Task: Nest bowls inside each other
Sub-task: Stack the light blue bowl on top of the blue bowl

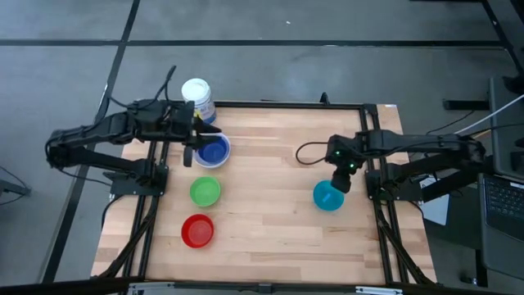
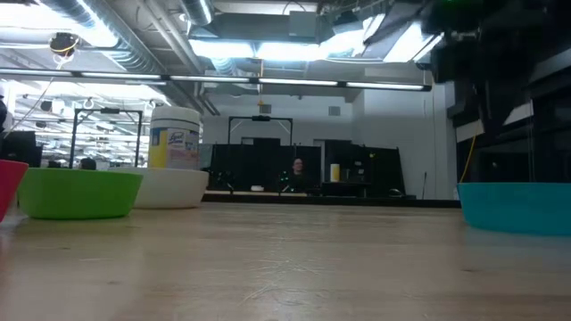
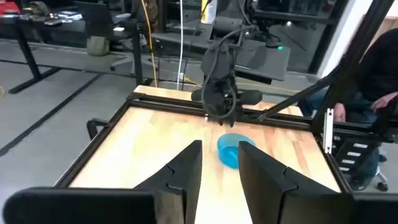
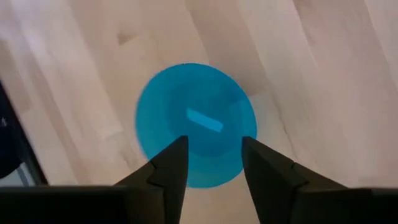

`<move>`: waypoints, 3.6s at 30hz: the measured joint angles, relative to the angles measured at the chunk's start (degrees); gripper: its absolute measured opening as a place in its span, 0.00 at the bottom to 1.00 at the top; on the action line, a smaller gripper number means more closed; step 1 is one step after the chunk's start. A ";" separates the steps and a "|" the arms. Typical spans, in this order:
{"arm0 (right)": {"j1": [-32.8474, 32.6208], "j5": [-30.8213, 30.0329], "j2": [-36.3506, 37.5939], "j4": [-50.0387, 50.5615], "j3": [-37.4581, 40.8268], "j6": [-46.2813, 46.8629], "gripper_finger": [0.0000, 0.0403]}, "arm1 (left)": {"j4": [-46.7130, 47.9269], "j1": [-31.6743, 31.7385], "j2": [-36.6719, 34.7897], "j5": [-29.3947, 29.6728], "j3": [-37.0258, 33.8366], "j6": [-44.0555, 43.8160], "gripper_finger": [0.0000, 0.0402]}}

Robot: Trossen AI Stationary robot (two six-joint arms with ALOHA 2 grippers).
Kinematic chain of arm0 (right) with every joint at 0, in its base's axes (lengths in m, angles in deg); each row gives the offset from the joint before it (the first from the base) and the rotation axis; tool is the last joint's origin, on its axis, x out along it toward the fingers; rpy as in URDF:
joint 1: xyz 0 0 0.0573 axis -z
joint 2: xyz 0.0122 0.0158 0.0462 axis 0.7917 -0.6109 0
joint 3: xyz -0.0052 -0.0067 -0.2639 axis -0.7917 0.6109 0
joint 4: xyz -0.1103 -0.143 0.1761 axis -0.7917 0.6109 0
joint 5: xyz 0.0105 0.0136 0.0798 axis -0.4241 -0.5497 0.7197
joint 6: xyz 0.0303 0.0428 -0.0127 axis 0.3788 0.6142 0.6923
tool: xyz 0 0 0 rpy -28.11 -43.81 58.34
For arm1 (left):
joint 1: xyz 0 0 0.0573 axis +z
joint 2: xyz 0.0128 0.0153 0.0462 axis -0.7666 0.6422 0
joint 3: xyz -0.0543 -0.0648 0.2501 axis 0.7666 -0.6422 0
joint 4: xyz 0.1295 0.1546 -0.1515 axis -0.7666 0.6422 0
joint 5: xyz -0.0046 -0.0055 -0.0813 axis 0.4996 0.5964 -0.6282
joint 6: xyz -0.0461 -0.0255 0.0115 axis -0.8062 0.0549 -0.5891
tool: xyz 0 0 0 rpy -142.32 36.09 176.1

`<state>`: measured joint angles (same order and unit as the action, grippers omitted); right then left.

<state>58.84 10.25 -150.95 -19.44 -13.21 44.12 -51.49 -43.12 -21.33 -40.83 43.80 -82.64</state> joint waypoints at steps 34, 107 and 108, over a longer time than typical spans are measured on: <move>5.11 3.25 0.00 -19.00 16.53 3.41 0.44 | -5.10 -4.99 -0.22 6.36 2.31 -1.64 0.24; 7.99 -34.27 -37.56 -17.41 -45.76 -16.87 0.00 | 13.30 -4.10 14.23 30.09 2.25 -19.88 0.33; 8.11 -34.21 -38.17 -18.28 -46.92 -18.17 0.00 | 13.28 -4.10 14.32 30.84 2.25 -20.11 0.32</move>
<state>66.95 -23.96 -189.12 -37.72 -60.13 25.95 -38.21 -47.22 -7.01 -9.99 46.04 -102.75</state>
